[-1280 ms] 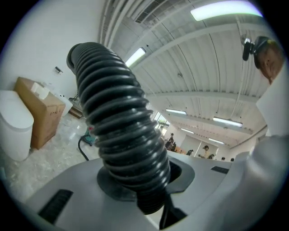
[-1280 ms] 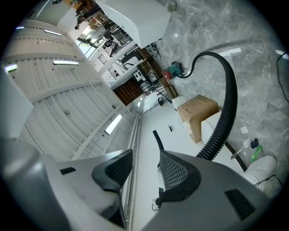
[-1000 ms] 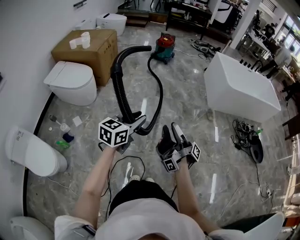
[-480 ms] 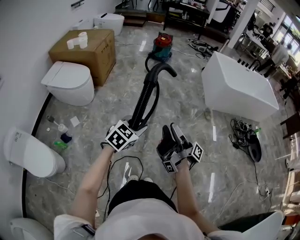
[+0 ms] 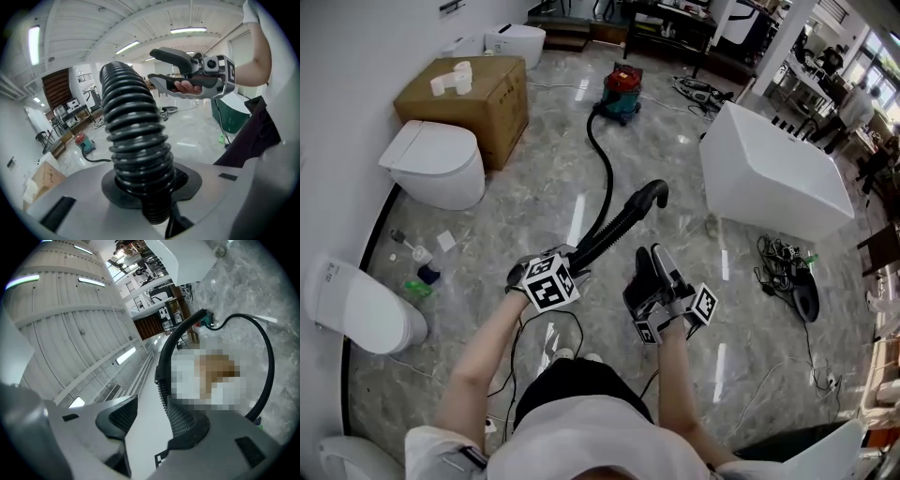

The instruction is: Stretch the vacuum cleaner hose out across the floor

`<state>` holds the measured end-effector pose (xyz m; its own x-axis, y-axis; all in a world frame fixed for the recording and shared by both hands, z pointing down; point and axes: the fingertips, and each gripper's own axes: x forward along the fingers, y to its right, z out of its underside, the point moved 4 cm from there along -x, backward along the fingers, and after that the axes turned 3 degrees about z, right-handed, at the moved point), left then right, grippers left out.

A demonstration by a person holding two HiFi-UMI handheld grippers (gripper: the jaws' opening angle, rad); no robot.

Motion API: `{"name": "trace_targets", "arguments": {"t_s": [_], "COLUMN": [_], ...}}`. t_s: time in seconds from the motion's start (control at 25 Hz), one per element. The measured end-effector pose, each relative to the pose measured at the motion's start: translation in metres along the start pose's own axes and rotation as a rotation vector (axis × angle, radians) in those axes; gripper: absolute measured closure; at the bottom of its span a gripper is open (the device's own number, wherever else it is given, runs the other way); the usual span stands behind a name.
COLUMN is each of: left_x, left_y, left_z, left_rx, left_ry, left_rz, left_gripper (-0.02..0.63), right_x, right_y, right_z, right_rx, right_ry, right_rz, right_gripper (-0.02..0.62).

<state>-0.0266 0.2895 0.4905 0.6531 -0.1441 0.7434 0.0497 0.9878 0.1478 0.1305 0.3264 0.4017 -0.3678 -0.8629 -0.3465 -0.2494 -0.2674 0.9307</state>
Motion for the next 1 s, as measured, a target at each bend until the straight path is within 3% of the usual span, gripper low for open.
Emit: {"name": "trace_targets", "arguments": {"t_s": [0.16, 0.28, 0.44, 0.76, 0.8, 0.84, 0.88, 1.0], "left_x": [0.008, 0.016, 0.027, 0.044, 0.046, 0.048, 0.049, 0.052], "left_y": [0.008, 0.014, 0.025, 0.051, 0.053, 0.055, 0.057, 0.063], "left_z": [0.006, 0.006, -0.003, -0.020, -0.021, -0.021, -0.022, -0.023], "left_rx": [0.066, 0.098, 0.133, 0.293, 0.316, 0.329, 0.329, 0.295], "left_ry": [-0.065, -0.089, -0.102, -0.146, -0.153, -0.156, -0.155, -0.134], "left_rz": [0.011, 0.021, 0.045, 0.058, 0.048, 0.040, 0.041, 0.071], "left_gripper": [0.491, 0.491, 0.491, 0.492, 0.491, 0.491, 0.491, 0.489], "right_x": [-0.010, -0.020, -0.026, -0.023, -0.024, -0.025, -0.028, -0.034], "right_y": [0.003, 0.015, 0.032, 0.041, 0.041, 0.041, 0.042, 0.044], "right_z": [-0.005, -0.005, 0.009, 0.006, 0.005, 0.004, 0.002, -0.003], "right_rx": [-0.064, -0.133, -0.320, -0.400, -0.391, -0.369, -0.344, -0.283], "right_ry": [0.012, 0.009, -0.075, -0.013, 0.002, 0.025, 0.050, 0.110], "right_rz": [0.054, 0.150, 0.334, 0.466, 0.460, 0.450, 0.442, 0.414], "right_gripper": [0.405, 0.403, 0.306, 0.285, 0.289, 0.338, 0.426, 0.431]}}
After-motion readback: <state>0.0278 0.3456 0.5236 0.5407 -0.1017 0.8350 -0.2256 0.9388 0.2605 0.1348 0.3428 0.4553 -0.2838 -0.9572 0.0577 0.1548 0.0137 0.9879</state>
